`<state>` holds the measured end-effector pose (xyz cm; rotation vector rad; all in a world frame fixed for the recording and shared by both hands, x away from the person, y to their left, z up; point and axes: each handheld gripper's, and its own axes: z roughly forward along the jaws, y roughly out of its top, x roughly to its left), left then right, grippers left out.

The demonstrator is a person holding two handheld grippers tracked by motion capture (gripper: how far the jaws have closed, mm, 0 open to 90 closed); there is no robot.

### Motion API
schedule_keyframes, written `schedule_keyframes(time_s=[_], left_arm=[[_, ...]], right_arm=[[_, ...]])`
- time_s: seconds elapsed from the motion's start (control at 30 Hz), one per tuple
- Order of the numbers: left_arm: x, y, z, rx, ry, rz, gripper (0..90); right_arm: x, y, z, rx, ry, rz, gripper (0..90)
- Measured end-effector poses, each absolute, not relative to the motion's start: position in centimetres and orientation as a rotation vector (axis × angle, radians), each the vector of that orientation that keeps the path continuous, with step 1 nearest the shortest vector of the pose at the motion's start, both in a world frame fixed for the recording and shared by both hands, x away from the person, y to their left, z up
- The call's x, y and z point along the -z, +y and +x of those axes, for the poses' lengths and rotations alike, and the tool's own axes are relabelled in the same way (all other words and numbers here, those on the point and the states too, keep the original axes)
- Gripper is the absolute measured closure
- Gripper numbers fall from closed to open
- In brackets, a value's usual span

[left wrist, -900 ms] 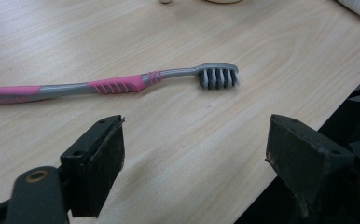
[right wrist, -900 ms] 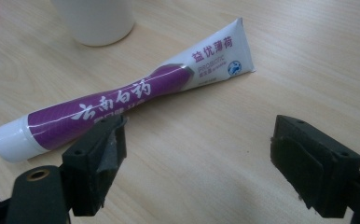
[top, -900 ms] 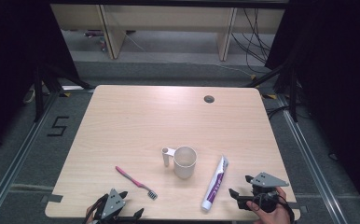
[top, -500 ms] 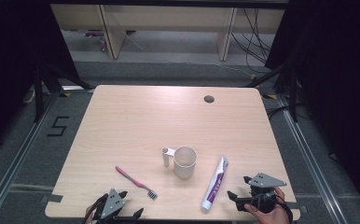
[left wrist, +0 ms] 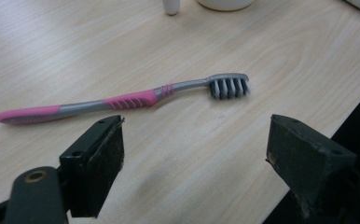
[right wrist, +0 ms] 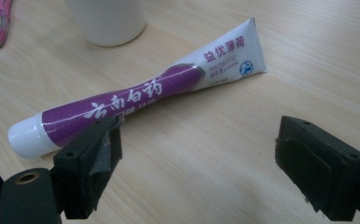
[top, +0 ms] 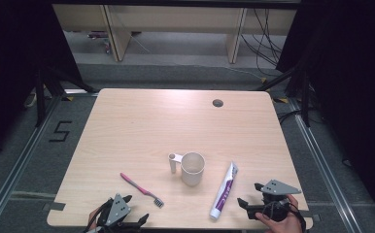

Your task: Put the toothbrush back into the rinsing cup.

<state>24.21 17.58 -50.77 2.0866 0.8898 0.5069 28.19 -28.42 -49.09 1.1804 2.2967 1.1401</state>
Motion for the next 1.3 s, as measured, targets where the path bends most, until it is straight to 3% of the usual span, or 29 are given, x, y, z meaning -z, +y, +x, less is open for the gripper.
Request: schedule_keyframes(time_s=[0.43, 0.8, 1.3], left_arm=[[48.5, 19.3, 26.4, -0.546, 0.78, 2.085, 15.8], [48.0, 19.3, 28.0, -0.545, 0.71, 2.211, 16.3], [48.2, 18.7, 31.0, -0.536, 0.528, 2.394, 24.2]], right_arm=[[49.1, -28.6, 28.1, -1.155, 2.298, 1.184, 16.6], [49.0, -28.8, 27.6, -1.166, 2.299, 1.183, 16.7], [49.2, -28.7, 27.4, -1.174, 2.319, 1.217, 17.5]])
